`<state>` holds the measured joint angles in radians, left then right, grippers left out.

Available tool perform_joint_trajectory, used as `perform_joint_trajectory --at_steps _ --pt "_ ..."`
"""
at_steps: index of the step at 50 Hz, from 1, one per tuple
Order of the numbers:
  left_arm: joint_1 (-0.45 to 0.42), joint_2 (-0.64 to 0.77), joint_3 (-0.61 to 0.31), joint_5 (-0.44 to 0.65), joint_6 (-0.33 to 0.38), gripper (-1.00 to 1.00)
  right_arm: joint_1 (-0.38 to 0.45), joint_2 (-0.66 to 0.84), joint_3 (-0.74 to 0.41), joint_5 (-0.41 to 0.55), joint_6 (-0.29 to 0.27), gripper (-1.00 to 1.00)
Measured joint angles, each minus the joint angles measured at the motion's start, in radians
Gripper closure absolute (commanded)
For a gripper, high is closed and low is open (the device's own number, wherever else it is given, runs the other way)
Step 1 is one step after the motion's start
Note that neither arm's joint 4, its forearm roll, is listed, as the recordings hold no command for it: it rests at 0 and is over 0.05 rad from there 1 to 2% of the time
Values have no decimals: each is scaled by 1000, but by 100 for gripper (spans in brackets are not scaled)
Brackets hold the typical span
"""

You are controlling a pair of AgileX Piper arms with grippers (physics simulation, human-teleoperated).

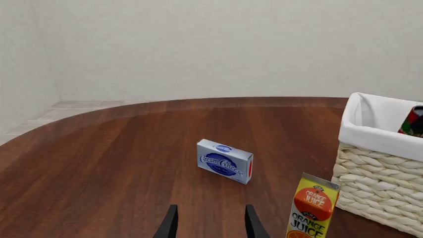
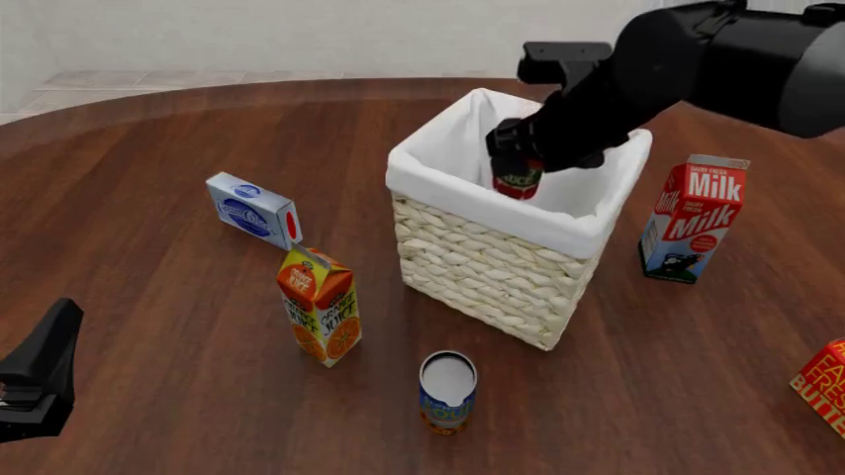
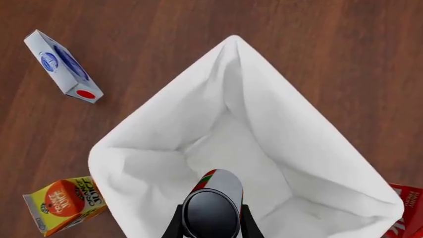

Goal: Pick up the tomato sauce, and put it in the basket.

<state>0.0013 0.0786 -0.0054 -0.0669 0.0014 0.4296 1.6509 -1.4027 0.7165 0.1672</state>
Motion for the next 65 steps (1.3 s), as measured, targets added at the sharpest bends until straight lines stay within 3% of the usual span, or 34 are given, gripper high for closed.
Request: perform_joint_trajectory --at_steps 65 --pt "0 0 0 0 0 -100 -23 130 -45 -22 24 100"
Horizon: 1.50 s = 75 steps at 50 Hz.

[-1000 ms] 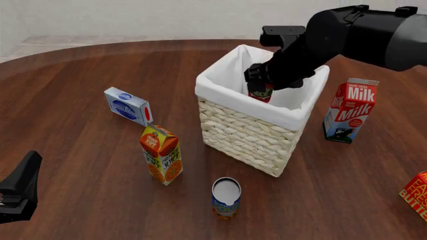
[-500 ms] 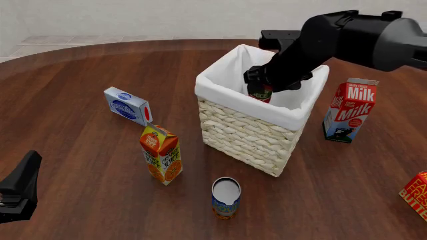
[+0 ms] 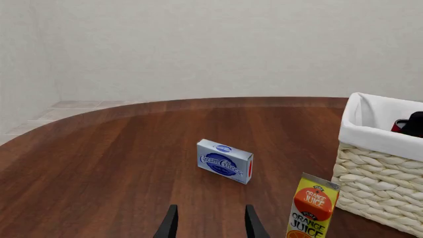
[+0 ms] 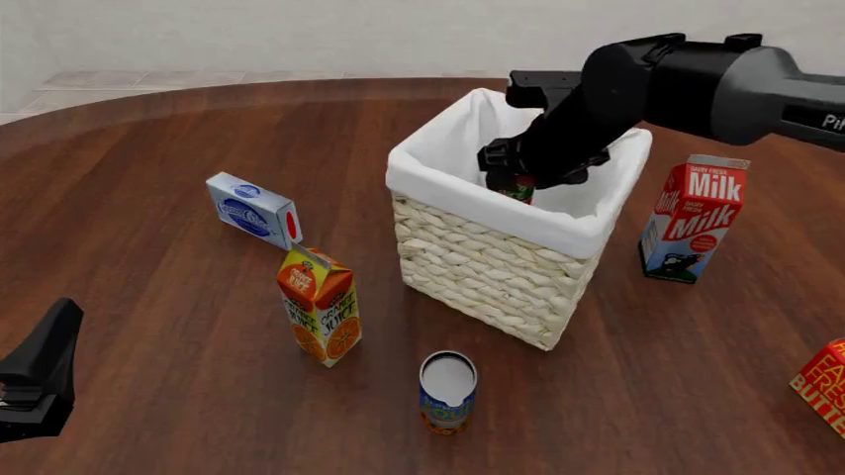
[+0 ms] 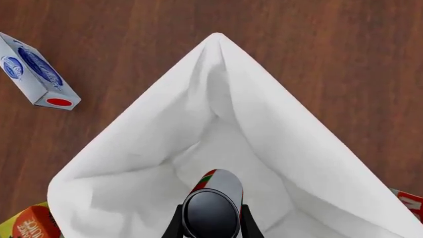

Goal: Pick up the tomato sauce, and put it in the basket.

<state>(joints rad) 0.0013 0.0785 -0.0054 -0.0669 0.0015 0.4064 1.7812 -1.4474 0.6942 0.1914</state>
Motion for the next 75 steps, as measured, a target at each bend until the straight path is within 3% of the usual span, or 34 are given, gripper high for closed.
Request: perform_joint_trajectory --at_steps 67,68,75 --pt "0 0 0 0 0 -100 -24 102 -50 -18 2 100" --pt "0 0 0 0 0 -100 -24 102 -50 -19 3 -100" --pt "0 0 0 0 0 -100 -26 103 -54 -21 10 -100"
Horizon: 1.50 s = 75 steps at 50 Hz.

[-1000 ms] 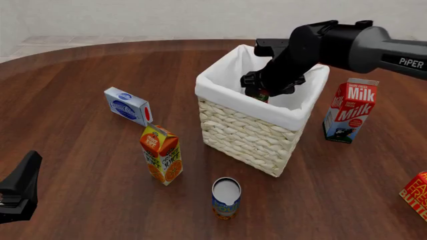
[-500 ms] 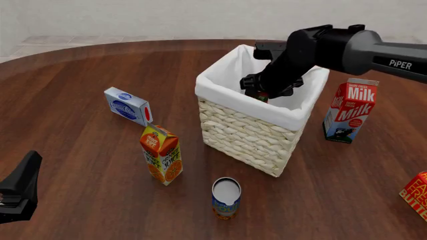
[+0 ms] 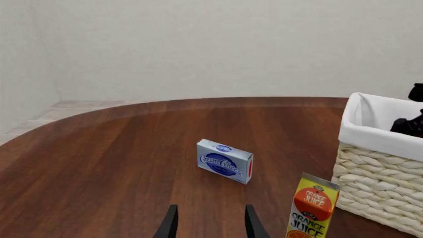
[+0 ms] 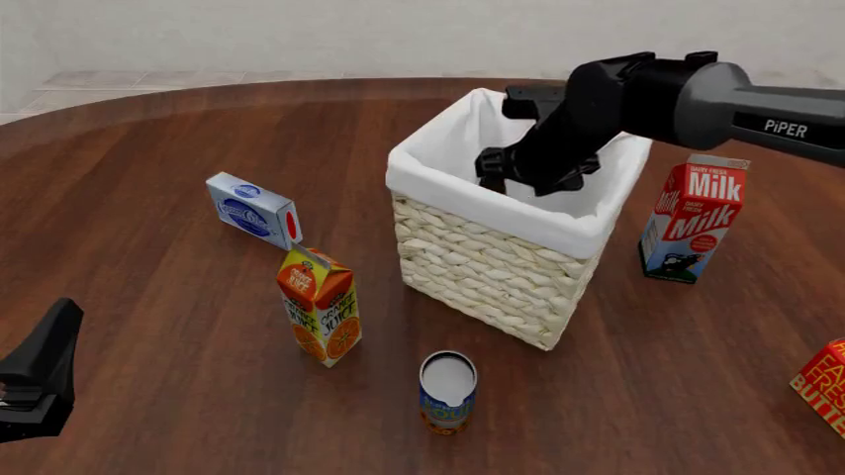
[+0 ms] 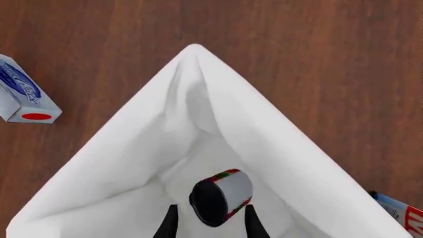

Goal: Pick up the tomato sauce, and put it in the basket.

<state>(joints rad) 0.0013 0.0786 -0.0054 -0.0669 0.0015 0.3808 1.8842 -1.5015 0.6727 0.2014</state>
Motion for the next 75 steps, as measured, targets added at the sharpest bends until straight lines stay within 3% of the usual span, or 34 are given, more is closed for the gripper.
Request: perform_joint_trajectory --at_steps 35,75 --pt "0 0 0 0 0 -100 18 -42 25 -11 12 -100" --pt "-3 12 -5 -6 -1 -100 60 -291 100 78 16 -100"
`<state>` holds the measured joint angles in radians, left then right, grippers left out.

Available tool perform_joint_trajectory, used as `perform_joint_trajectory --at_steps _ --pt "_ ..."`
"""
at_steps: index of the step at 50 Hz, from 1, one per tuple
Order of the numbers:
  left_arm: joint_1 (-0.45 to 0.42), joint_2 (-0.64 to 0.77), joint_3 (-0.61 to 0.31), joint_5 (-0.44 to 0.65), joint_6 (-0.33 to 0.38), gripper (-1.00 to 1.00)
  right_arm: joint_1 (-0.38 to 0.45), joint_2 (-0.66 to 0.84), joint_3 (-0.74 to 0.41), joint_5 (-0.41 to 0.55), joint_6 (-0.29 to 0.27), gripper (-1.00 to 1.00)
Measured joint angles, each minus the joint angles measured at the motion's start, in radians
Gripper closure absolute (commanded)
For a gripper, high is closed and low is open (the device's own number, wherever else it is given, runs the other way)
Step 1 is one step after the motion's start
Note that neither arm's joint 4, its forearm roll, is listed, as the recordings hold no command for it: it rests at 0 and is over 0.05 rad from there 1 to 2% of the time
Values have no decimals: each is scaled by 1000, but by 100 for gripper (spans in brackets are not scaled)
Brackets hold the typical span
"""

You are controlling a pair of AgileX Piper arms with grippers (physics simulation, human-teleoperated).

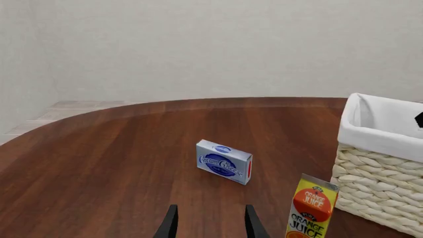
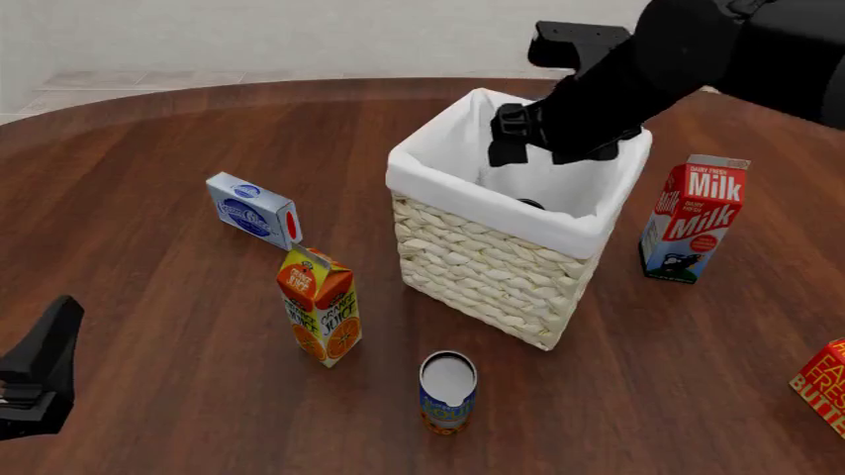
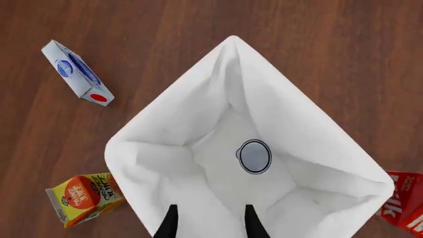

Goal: Pick up the tomato sauce, and put it in the basket.

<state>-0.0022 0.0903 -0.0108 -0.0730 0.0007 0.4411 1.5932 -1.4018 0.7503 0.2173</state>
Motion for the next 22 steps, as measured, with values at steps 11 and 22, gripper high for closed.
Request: perform_joint_trajectory --at_steps 11,22 --pt "0 2 4 -5 0 -100 4 -94 34 34 -2 -100" --pt "0 6 5 -11 0 -100 13 -190 73 66 -2 -100"
